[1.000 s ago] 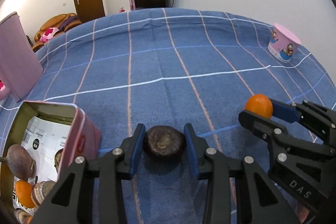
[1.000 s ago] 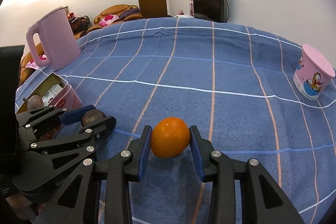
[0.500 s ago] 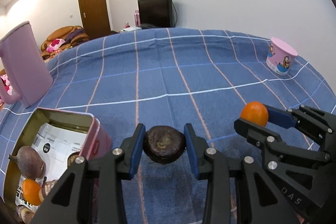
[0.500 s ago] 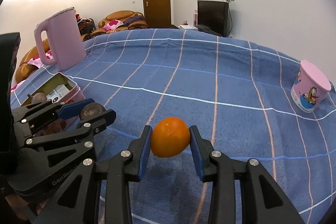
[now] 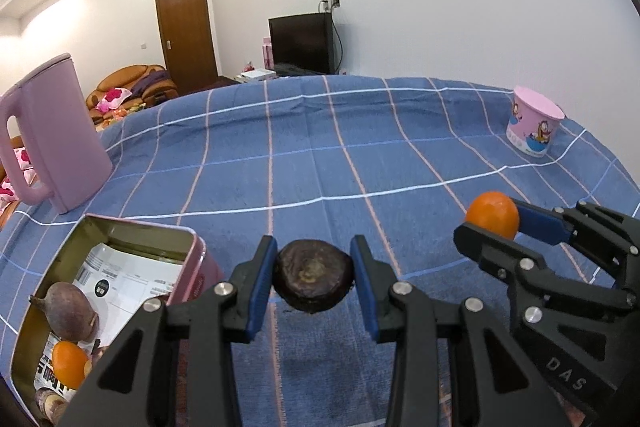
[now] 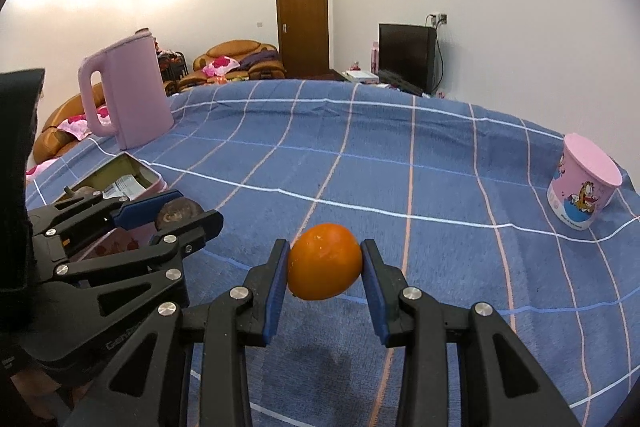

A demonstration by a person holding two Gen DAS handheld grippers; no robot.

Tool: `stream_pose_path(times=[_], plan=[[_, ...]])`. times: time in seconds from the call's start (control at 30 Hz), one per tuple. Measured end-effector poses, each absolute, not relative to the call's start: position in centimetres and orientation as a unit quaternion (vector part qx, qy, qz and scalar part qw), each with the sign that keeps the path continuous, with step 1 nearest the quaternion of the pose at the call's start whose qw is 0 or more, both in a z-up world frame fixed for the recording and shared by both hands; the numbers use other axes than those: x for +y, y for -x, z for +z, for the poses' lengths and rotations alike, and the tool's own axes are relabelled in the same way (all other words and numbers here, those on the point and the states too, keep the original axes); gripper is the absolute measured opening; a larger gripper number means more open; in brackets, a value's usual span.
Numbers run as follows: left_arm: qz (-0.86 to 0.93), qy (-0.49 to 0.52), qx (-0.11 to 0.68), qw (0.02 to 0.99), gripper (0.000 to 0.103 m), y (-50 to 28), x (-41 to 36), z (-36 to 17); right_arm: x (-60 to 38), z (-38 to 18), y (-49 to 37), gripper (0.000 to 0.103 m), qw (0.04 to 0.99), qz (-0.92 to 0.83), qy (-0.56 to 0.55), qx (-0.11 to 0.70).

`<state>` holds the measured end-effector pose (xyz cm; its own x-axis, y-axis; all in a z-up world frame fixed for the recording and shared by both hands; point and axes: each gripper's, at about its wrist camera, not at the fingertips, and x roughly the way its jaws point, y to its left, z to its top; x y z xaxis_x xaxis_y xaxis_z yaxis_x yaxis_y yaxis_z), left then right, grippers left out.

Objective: Organize fruits
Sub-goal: 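Lift the dark fruit with the left gripper while the right lifts the mandarin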

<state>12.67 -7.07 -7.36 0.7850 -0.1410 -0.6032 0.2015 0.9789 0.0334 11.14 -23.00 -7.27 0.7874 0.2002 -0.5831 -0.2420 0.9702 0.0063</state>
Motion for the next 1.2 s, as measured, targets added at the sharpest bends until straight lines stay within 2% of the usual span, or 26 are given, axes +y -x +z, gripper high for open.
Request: stream_pose_path(times=[1.2], plan=[[-0.065,-0.041,0.236,0.969,0.039,-10.1,-6.4,-5.8,-23.3,-5.7,-8.5,0.038,0.966,0.119,0.031,0.227]])
